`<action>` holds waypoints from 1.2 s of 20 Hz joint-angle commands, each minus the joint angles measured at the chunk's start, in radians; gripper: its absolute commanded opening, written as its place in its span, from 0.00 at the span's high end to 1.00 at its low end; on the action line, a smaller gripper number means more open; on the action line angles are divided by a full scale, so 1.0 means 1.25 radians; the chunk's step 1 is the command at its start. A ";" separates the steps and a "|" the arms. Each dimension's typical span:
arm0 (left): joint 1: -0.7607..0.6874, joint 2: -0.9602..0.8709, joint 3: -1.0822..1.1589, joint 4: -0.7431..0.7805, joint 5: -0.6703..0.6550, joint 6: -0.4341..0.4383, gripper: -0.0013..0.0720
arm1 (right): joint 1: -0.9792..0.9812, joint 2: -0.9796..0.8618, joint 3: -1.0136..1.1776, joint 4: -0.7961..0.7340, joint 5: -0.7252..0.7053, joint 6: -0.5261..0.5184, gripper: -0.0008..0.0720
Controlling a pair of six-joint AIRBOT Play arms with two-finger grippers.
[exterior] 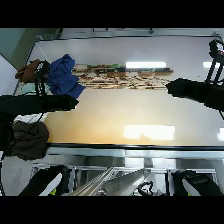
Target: Fold the shirts.
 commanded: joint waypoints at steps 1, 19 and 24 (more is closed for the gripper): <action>0.000 -0.001 -0.002 0.000 0.001 0.000 0.96 | 0.001 -0.001 -0.002 0.000 0.000 0.000 0.96; 0.054 -0.307 0.154 0.067 0.088 0.021 0.96 | 0.001 -0.014 -0.002 0.021 0.066 0.000 0.96; 0.201 -0.352 0.264 0.214 0.093 0.014 0.49 | -0.001 -0.047 -0.002 0.013 0.060 0.021 0.48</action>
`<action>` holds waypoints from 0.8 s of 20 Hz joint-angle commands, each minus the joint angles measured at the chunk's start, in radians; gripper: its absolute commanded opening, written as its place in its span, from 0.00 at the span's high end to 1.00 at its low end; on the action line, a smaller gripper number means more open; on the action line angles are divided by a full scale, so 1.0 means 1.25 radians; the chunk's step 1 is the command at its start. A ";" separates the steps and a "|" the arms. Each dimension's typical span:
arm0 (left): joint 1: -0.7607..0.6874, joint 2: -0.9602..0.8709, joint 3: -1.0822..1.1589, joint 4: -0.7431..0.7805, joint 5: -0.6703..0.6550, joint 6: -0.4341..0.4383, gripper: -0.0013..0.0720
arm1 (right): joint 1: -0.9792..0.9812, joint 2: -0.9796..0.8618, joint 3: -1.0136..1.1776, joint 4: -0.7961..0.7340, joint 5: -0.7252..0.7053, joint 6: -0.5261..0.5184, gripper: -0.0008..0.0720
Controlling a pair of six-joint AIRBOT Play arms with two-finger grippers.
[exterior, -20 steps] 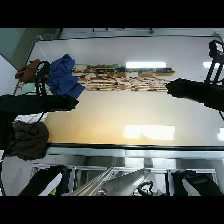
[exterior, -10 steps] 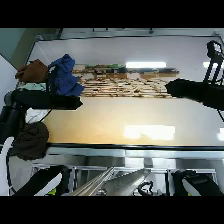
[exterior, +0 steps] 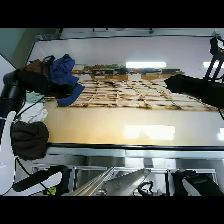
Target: Fold the shirts.
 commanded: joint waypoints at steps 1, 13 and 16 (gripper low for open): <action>0.118 -0.043 0.053 0.090 0.035 -0.012 0.05 | -0.001 -0.035 0.000 -0.004 -0.013 0.049 0.28; 0.231 -0.393 0.138 -0.116 -0.211 -0.019 0.08 | -0.001 -0.175 0.000 -0.001 -0.016 0.056 0.30; 0.216 -0.467 0.229 -0.110 -0.190 -0.018 0.36 | -0.001 -0.175 0.000 -0.001 -0.016 0.056 0.30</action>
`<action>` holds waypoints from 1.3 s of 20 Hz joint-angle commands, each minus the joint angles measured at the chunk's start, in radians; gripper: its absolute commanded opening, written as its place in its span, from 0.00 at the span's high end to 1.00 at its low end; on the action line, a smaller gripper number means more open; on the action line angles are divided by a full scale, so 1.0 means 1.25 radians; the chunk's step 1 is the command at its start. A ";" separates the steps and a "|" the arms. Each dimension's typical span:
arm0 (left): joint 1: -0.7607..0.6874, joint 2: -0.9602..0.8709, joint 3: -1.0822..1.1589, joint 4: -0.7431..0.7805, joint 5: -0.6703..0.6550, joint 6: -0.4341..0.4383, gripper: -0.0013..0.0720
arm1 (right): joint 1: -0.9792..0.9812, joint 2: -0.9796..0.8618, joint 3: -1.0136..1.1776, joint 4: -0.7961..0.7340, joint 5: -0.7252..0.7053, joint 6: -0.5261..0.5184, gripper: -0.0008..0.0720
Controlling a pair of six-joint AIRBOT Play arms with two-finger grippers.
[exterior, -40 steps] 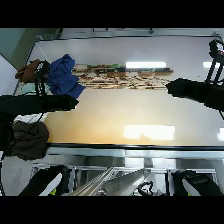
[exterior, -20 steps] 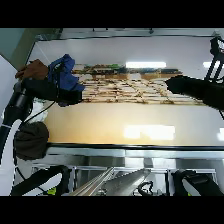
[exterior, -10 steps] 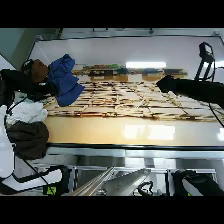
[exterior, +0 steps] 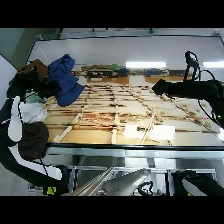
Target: Fold the shirts.
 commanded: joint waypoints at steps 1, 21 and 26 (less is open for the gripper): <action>-0.015 -0.092 0.101 -0.007 0.001 0.000 0.36 | -0.001 -0.004 0.000 0.000 -0.001 0.001 0.30; -0.743 0.077 0.277 -0.133 0.200 0.067 0.96 | -0.081 0.161 0.018 -0.009 -0.184 -0.002 0.39; -0.877 -0.042 0.238 -0.141 0.111 0.028 0.96 | -0.110 0.157 -0.024 -0.009 -0.258 -0.002 0.23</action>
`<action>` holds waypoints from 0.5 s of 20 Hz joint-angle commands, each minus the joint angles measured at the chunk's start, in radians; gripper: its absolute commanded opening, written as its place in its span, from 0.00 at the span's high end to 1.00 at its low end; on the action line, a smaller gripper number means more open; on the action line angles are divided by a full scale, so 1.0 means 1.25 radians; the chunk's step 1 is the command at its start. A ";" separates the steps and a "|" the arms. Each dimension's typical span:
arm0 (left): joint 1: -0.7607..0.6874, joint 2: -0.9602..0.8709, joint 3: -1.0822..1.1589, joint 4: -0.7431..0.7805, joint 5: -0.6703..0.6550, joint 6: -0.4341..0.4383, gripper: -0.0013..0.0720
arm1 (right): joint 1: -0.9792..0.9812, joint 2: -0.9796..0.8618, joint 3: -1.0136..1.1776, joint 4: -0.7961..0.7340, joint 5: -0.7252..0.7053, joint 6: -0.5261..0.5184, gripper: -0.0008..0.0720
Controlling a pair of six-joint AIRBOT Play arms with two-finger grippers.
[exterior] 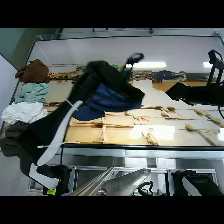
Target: Fold the shirts.
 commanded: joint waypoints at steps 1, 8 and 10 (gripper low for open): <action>-0.082 -0.082 0.006 -0.005 -0.050 -0.044 0.96 | -0.014 -0.004 -0.031 -0.001 -0.046 0.001 0.23; 0.037 -0.075 0.196 0.051 0.190 -0.095 0.02 | -0.054 -0.032 -0.034 -0.018 -0.071 0.000 0.24; 0.116 0.000 0.127 0.134 0.279 -0.094 0.02 | -0.099 -0.053 -0.053 -0.016 -0.096 -0.011 0.24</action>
